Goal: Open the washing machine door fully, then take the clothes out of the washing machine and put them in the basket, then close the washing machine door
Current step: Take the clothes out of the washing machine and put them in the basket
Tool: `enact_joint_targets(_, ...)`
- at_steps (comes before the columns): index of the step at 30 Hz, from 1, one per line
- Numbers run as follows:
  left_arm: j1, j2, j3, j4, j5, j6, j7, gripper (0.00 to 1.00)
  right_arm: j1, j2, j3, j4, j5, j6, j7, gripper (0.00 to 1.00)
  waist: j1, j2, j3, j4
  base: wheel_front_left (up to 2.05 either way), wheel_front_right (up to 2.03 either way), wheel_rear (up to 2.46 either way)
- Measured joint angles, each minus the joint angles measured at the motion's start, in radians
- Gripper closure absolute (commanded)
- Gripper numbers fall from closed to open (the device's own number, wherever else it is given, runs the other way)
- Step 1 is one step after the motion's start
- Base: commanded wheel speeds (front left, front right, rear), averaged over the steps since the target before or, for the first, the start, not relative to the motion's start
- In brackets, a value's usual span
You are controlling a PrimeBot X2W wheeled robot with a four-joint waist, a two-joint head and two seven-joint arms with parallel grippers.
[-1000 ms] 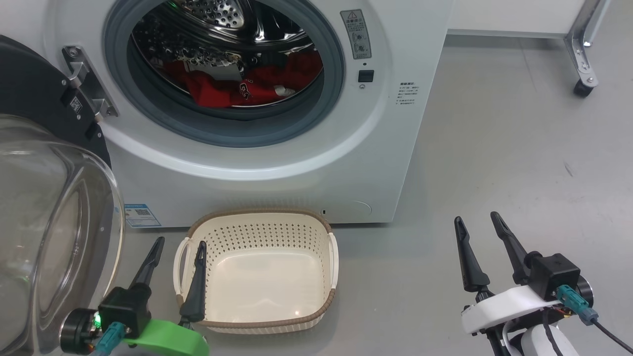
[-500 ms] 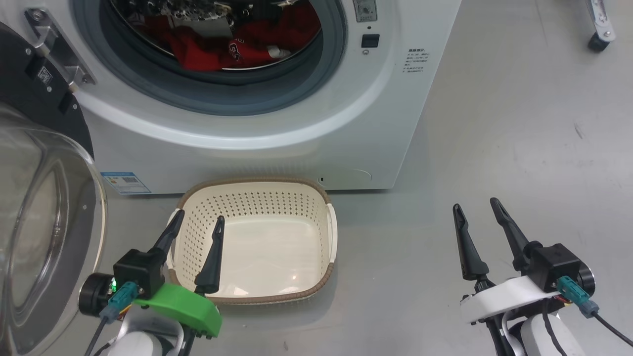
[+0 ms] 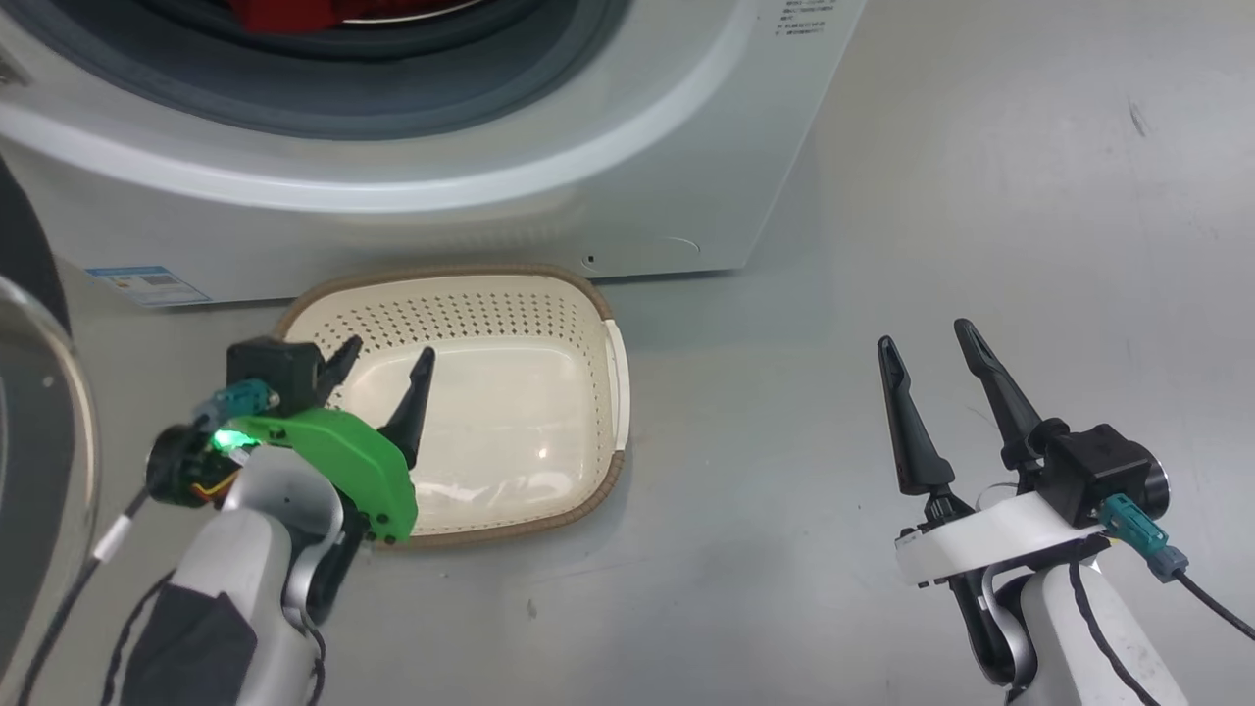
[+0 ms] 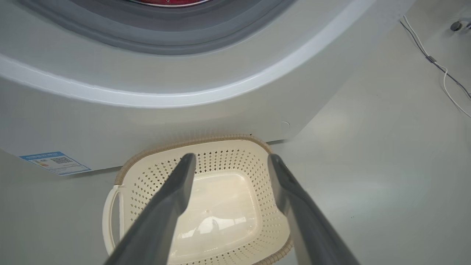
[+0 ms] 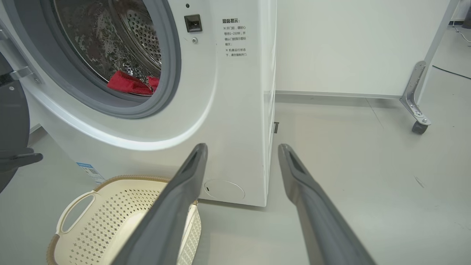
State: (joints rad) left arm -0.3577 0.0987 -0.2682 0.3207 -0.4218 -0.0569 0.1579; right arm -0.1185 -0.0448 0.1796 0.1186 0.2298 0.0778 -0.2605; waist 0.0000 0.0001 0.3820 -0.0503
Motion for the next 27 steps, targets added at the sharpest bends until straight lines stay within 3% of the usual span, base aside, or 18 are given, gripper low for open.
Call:
enact_joint_targets(8,-0.213,0.056,0.049,0.030,-0.026,-0.014,0.088,0.00,-0.055,0.000,0.024,-0.018,0.034,0.000,0.000,0.00,0.0000,0.0000,0.101,-0.066,0.00,0.00,0.00)
enact_joint_targets(15,-0.420,0.111,0.096,0.026,-0.023,-0.026,0.086,0.00,-0.128,-0.001,0.060,-0.034,0.088,0.000,0.000,0.00,0.0001,0.0000,0.192,-0.124,0.00,0.00,0.00)
enact_joint_targets(27,-0.632,0.217,0.158,0.089,0.011,-0.028,0.087,0.00,-0.169,-0.001,0.115,-0.042,0.158,-0.009,0.000,0.00,0.0001,0.0000,0.296,-0.248,0.00,0.00,0.00)
